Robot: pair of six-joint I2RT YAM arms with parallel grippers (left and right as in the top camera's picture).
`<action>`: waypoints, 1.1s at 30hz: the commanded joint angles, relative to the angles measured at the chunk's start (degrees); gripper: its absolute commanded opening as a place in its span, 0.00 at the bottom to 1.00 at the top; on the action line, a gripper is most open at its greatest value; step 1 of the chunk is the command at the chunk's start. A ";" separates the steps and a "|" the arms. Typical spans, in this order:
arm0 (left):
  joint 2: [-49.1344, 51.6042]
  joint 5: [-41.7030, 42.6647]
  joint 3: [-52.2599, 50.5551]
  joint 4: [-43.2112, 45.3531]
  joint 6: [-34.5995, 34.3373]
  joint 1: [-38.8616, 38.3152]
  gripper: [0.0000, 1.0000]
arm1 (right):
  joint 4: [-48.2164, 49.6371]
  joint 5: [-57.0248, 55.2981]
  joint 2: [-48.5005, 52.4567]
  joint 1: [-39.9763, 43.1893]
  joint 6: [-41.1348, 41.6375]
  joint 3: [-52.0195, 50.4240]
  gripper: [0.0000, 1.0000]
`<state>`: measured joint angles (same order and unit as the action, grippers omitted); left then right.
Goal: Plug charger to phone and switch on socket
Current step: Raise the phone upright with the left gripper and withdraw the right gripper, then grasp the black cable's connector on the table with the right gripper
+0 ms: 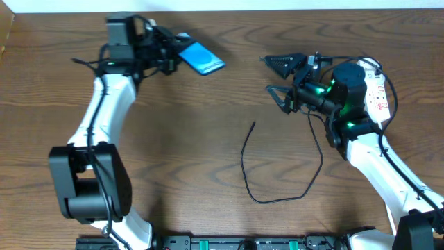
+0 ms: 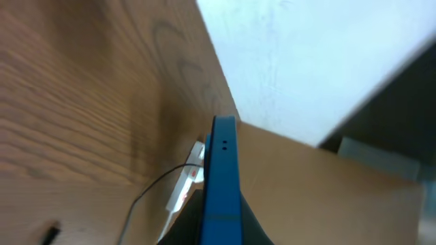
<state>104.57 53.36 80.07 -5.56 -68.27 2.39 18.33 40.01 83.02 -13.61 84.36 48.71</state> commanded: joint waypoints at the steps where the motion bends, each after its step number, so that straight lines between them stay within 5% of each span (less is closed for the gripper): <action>1: -1.40 12.46 0.79 0.52 11.39 3.06 0.07 | -2.99 1.22 -0.39 0.11 -9.77 0.94 0.99; 17: -1.40 16.28 0.79 0.55 13.46 10.91 0.07 | -51.60 -23.12 -0.37 -6.40 -29.38 20.48 0.98; 24: -1.40 19.82 0.79 0.50 18.86 11.80 0.07 | -61.00 -31.61 3.48 -14.53 -27.63 20.76 0.95; 33: -1.40 20.85 0.79 0.52 19.61 11.85 0.07 | -59.14 -33.03 15.96 -21.68 -22.58 20.76 0.86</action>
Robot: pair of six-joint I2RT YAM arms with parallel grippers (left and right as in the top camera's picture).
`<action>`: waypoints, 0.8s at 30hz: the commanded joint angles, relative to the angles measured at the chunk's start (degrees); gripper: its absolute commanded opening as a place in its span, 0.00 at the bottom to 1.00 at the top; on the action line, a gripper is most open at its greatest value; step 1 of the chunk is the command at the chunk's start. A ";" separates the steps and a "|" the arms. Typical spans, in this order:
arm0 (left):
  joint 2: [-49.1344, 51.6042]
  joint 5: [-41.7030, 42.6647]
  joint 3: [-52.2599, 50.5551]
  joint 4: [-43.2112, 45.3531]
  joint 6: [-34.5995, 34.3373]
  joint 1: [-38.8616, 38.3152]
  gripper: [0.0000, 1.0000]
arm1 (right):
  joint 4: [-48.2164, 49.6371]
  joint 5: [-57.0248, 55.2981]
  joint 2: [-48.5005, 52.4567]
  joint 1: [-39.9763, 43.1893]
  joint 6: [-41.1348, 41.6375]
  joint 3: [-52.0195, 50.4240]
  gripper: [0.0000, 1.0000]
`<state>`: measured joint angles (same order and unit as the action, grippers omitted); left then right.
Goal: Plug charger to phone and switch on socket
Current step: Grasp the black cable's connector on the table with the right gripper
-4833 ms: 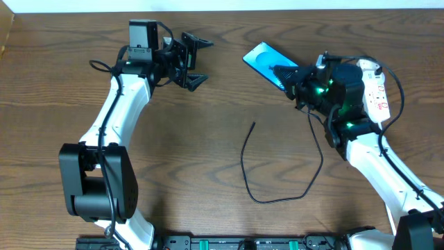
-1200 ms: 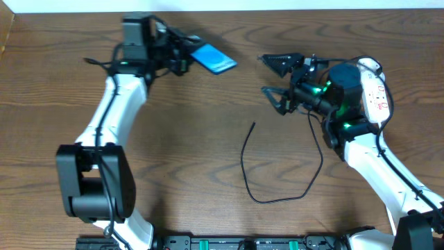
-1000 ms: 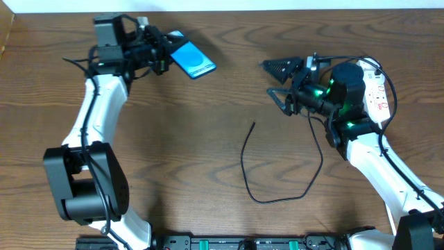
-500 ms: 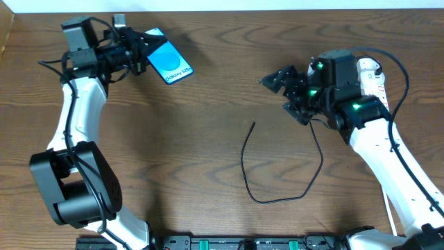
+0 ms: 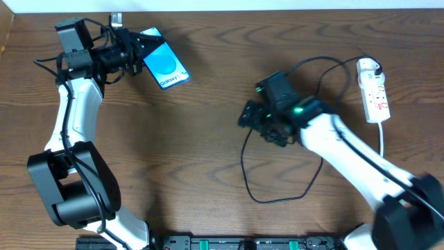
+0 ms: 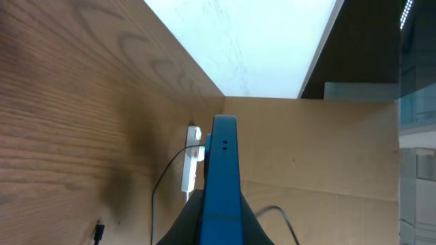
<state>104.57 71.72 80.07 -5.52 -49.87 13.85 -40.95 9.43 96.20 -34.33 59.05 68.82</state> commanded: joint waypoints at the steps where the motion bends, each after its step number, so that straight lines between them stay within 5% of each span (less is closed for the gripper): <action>1: -1.40 2.49 0.79 0.46 1.20 0.39 0.07 | 0.11 -2.43 4.22 -1.16 3.37 0.66 0.83; 24: -1.40 2.67 0.79 0.46 1.20 0.39 0.08 | 2.99 -11.02 12.28 -1.40 6.56 0.66 0.73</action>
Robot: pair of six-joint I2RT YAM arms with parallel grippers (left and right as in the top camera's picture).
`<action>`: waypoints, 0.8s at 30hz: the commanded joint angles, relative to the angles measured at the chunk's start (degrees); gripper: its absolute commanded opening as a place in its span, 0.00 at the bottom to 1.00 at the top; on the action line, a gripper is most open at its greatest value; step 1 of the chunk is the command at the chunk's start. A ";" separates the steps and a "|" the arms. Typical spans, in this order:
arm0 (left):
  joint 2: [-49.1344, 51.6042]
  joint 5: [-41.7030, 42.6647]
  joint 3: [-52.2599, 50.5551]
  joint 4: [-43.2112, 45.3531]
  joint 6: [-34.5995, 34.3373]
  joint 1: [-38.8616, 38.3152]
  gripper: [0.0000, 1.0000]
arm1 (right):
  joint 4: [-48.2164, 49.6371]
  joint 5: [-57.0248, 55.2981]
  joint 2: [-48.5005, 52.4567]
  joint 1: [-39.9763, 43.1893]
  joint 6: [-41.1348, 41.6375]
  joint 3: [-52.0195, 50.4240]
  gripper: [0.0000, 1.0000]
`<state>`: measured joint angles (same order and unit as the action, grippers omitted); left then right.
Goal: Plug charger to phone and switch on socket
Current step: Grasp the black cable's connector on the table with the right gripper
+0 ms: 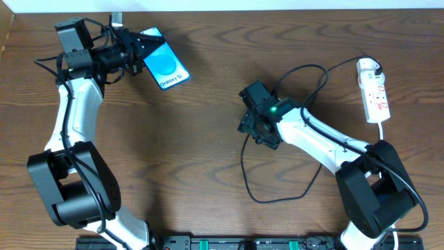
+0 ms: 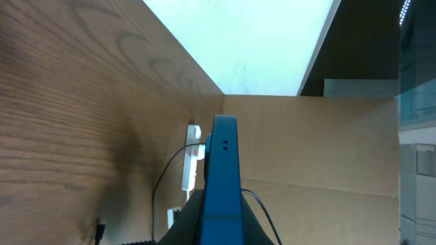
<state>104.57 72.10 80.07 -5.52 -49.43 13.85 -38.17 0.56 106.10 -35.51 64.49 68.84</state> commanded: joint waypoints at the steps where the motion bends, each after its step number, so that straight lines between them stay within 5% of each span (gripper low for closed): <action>1: -1.40 2.29 0.79 0.46 0.76 0.39 0.07 | 0.22 -2.14 2.97 -0.22 1.09 0.63 0.73; 15: -1.40 2.29 0.79 0.46 0.76 0.39 0.07 | 0.22 -1.46 7.43 -0.22 1.31 0.63 0.64; 24: -1.40 2.29 0.79 0.46 0.79 0.39 0.07 | 1.18 -1.44 7.43 -0.24 2.19 0.63 0.28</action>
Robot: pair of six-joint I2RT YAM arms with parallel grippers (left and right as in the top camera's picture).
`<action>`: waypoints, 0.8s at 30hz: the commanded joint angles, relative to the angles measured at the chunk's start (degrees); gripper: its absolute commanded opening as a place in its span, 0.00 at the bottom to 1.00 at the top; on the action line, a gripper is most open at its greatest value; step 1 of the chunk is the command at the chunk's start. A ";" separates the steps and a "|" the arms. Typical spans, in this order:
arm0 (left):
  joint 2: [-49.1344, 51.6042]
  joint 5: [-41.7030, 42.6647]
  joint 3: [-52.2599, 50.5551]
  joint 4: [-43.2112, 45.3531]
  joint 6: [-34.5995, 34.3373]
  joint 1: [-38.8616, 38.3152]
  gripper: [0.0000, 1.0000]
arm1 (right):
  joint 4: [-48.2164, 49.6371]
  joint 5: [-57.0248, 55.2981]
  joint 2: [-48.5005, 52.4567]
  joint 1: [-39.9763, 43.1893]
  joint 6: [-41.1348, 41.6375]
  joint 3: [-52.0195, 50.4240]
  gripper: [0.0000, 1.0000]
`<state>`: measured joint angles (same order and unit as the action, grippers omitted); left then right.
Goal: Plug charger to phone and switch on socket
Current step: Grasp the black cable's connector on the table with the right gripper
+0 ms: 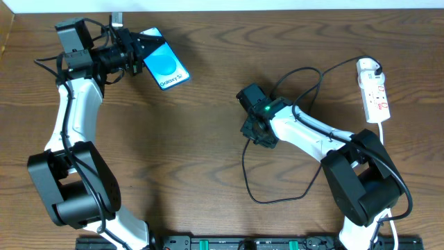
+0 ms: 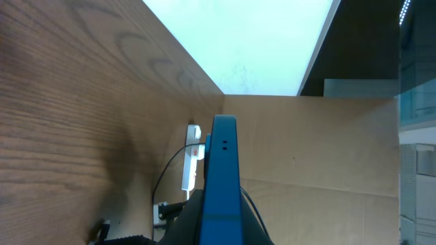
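My left gripper (image 1: 147, 55) is shut on the blue phone (image 1: 165, 67) and holds it off the table at the far left. In the left wrist view the phone (image 2: 223, 170) stands edge-on between the dark fingers (image 2: 191, 221). My right gripper (image 1: 257, 132) is down at the table's middle, over the free end of the black charger cable (image 1: 244, 167). Its jaws are hidden beneath the wrist. The cable loops back to the white socket strip (image 1: 373, 90) at the far right, also visible as the strip (image 2: 191, 167) past the phone.
Brown wooden table (image 1: 173, 153) with a white wall strip along the far edge. Cable loops (image 1: 298, 69) lie between my right gripper and the socket strip. Cardboard (image 2: 320, 156) stands beyond the table's right end.
My right arm has folded in a little while its gripper stays at the cable's free end. My left gripper and the phone have not moved.
First my left gripper held the phone near the far middle, and my right gripper stood open by the socket strip. Then the phone was at the far left, and my right gripper was over the cable's free end. Both have stayed there since.
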<state>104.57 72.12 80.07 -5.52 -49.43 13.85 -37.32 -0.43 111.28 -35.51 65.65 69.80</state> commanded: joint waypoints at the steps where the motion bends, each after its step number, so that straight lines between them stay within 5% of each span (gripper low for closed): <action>1: -1.40 2.27 0.79 0.46 0.79 0.39 0.07 | 0.44 -0.42 2.25 -0.22 1.27 -0.33 0.25; 8: -1.40 2.27 0.79 0.46 0.76 0.39 0.07 | 0.55 -0.04 2.25 -0.22 1.60 -0.33 0.01; 11: -1.40 2.27 0.79 0.46 0.76 0.39 0.07 | 0.55 -0.07 2.25 -0.20 1.62 -0.33 0.03; 15: -1.40 2.25 0.79 0.46 0.76 0.39 0.07 | 0.55 -0.09 2.25 -0.02 1.75 -0.33 0.21; 24: -1.40 2.27 0.79 0.46 0.76 0.39 0.07 | 0.90 -1.77 2.25 0.28 3.78 -0.33 0.21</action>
<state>104.57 72.12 80.07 -5.52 -49.43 13.85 -36.27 -0.08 111.66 -35.48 68.27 70.02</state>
